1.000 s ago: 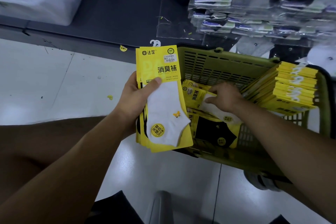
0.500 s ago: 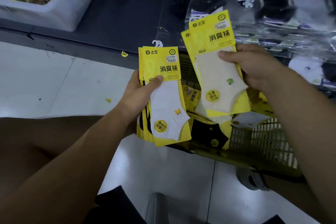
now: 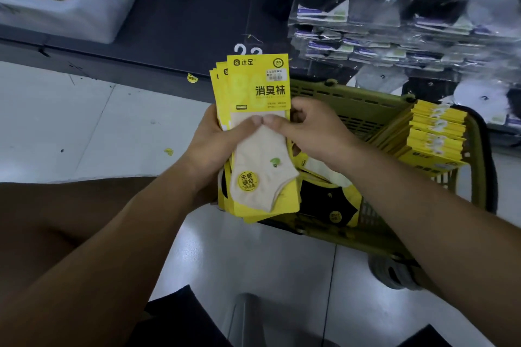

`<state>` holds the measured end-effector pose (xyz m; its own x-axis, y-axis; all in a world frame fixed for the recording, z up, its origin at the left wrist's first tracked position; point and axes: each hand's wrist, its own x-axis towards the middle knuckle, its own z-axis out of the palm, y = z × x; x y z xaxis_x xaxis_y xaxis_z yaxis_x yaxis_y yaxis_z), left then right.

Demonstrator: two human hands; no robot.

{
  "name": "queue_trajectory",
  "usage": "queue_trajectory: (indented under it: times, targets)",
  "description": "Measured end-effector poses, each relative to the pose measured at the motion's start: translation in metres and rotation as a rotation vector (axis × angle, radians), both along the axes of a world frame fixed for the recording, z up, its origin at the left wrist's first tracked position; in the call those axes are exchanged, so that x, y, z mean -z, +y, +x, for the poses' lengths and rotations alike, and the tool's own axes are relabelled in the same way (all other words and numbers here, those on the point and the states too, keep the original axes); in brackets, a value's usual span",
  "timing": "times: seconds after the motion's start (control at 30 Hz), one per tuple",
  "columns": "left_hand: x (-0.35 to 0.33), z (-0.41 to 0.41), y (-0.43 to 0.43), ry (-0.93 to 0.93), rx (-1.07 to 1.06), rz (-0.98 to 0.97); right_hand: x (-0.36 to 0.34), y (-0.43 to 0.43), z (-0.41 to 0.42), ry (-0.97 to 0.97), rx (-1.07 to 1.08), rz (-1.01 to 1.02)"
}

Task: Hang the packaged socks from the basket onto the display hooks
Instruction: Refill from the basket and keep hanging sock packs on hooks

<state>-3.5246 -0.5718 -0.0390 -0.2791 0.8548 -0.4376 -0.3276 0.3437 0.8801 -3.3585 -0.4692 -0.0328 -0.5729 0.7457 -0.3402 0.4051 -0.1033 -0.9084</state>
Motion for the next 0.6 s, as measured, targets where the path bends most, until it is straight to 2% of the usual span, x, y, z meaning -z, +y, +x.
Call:
queue_trajectory:
  times: [0.1, 0.17, 0.27, 0.37, 0.6]
  targets:
    - [0.002, -0.008, 0.001, -0.002, -0.032, -0.041, 0.027, 0.008, 0.007, -0.018, 0.097, -0.045]
    - [0.005, -0.013, -0.001, -0.002, -0.063, -0.089, 0.056, 0.012, 0.022, -0.164, 0.110, -0.008]
    - [0.008, -0.015, -0.004, -0.048, -0.096, -0.118, 0.109, 0.006, 0.052, -0.445, -0.137, 0.087]
    - [0.009, -0.015, -0.004, -0.084, -0.095, -0.117, 0.145, -0.011, 0.071, -0.679, -0.346, 0.094]
    - [0.009, -0.013, -0.003, -0.114, -0.082, -0.104, 0.168, -0.026, 0.081, -0.792, -0.436, 0.234]
